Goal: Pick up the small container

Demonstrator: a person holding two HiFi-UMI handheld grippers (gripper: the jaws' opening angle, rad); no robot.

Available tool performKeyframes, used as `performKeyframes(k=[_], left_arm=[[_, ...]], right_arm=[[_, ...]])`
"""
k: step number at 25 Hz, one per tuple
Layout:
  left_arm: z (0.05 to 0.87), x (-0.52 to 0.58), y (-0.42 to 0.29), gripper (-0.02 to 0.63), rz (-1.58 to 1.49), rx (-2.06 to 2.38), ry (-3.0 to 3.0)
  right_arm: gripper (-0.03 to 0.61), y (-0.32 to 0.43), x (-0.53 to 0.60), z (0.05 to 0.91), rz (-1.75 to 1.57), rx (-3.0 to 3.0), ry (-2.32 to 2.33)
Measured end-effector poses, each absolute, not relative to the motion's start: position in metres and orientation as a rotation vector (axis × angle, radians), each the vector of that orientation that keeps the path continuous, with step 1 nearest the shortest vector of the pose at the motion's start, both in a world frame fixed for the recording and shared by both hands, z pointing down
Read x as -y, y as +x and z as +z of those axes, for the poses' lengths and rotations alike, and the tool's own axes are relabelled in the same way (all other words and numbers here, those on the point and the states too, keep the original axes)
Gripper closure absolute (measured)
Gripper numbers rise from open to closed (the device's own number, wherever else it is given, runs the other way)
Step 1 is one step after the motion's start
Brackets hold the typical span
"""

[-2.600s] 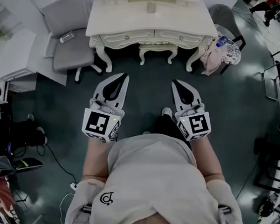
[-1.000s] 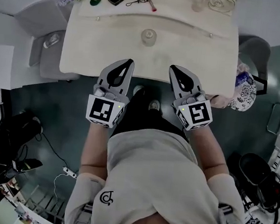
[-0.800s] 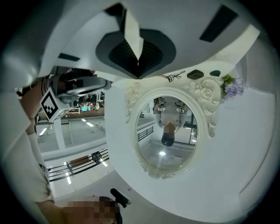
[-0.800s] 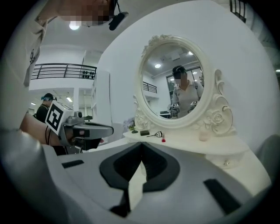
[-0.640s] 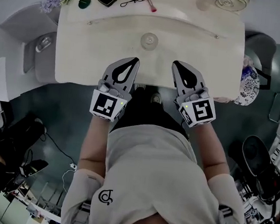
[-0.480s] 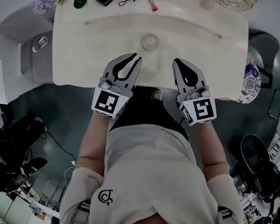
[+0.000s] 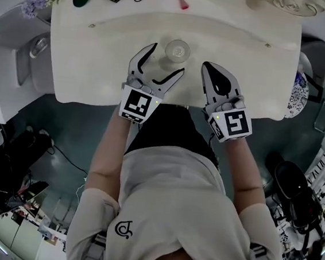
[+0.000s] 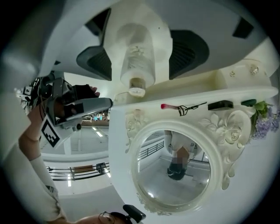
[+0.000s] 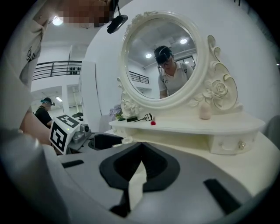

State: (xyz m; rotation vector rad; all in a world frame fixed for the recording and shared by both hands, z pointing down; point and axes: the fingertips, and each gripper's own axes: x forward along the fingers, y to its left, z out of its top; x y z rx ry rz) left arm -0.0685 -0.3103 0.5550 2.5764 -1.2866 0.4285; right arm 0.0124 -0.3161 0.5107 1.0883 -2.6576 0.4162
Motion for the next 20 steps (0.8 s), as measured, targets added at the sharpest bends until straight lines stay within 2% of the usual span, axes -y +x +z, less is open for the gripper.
performKeyframes(k=[6,18,20], left_arm=[[0.571,0.333,-0.048,0.187,0.495,1.232,2.624],[0.589,0.353,-0.022,0.189,0.637,1.144,2.646],[0.593,0.354,-0.021,0.205,0.647,1.128,2.614]], right_arm=[[0.571,0.023,0.331,0.521,0.405,2.609,1.159],[0.571,0.046,0.338,0.53,0.439,2.57,1.217],[0.571,0.049,0.338,0.53,0.441,2.568,1.219]])
